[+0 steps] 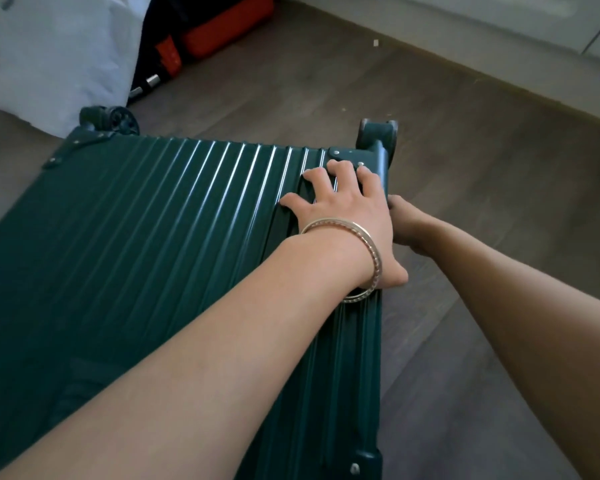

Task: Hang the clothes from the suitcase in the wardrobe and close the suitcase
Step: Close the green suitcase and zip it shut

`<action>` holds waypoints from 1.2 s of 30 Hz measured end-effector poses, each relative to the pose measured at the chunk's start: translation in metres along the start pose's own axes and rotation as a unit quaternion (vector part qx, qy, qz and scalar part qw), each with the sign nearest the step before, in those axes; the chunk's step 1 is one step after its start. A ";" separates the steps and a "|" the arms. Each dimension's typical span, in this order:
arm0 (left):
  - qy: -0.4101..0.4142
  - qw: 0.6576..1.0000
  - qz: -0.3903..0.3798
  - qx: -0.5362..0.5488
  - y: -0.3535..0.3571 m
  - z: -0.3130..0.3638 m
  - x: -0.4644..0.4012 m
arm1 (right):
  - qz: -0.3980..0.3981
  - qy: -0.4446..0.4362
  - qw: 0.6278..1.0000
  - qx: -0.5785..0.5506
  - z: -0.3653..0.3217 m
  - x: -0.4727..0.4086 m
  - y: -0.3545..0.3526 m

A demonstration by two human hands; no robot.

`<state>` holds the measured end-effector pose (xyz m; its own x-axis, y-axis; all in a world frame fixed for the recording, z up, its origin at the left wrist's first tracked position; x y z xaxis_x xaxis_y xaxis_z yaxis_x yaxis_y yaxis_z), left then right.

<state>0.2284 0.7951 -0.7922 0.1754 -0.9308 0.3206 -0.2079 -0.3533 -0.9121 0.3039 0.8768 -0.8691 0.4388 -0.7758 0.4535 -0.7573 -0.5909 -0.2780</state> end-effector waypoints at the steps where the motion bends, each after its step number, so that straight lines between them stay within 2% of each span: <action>1: 0.002 1.000 -0.001 -0.001 0.000 0.000 0.000 | -0.007 0.003 1.000 0.006 -0.001 -0.002 -0.001; 6: 0.002 1.000 -0.005 -0.003 -0.001 -0.001 0.001 | -0.030 -0.001 0.999 0.021 -0.002 -0.010 -0.003; 12: 0.007 1.000 -0.009 -0.004 -0.002 0.000 0.002 | 0.055 -0.037 0.992 0.109 -0.001 -0.008 -0.005; 16: 0.014 1.000 -0.007 -0.007 -0.006 -0.003 0.005 | 0.143 -0.076 0.953 0.254 0.002 -0.005 -0.001; 19: 0.026 1.000 -0.009 -0.011 -0.010 -0.008 0.007 | 0.178 -0.135 0.928 0.298 0.008 -0.002 -0.004; 23: 0.030 0.999 -0.009 -0.010 -0.010 -0.011 0.011 | 0.187 -0.138 0.927 0.294 0.016 0.003 -0.007; 28: 0.038 0.999 -0.008 -0.012 -0.009 -0.014 0.018 | 0.180 -0.066 0.959 0.208 0.017 0.007 -0.006; 33: 0.046 0.999 0.001 -0.018 -0.006 -0.017 0.027 | 0.197 -0.029 0.965 0.170 0.023 0.017 -0.013; 36: 0.047 0.999 -0.002 -0.020 -0.006 -0.018 0.028 | 0.134 -0.011 0.983 0.128 0.029 0.029 -0.016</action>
<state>0.2172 0.7698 -0.7736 0.0856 -0.9332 0.3490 -0.2454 -0.3592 -0.9004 0.3434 0.8573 -0.8760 0.2527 -0.9138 0.3179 -0.7016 -0.3993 -0.5902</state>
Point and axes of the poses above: each hand's wrist, its own x-axis away from the middle knuckle, its own y-axis out of the palm, z = x × y, the point moved 1 cm from there along -x, towards the middle knuckle, and after that the axes turned 15 degrees about -x, right-handed, at the moved point
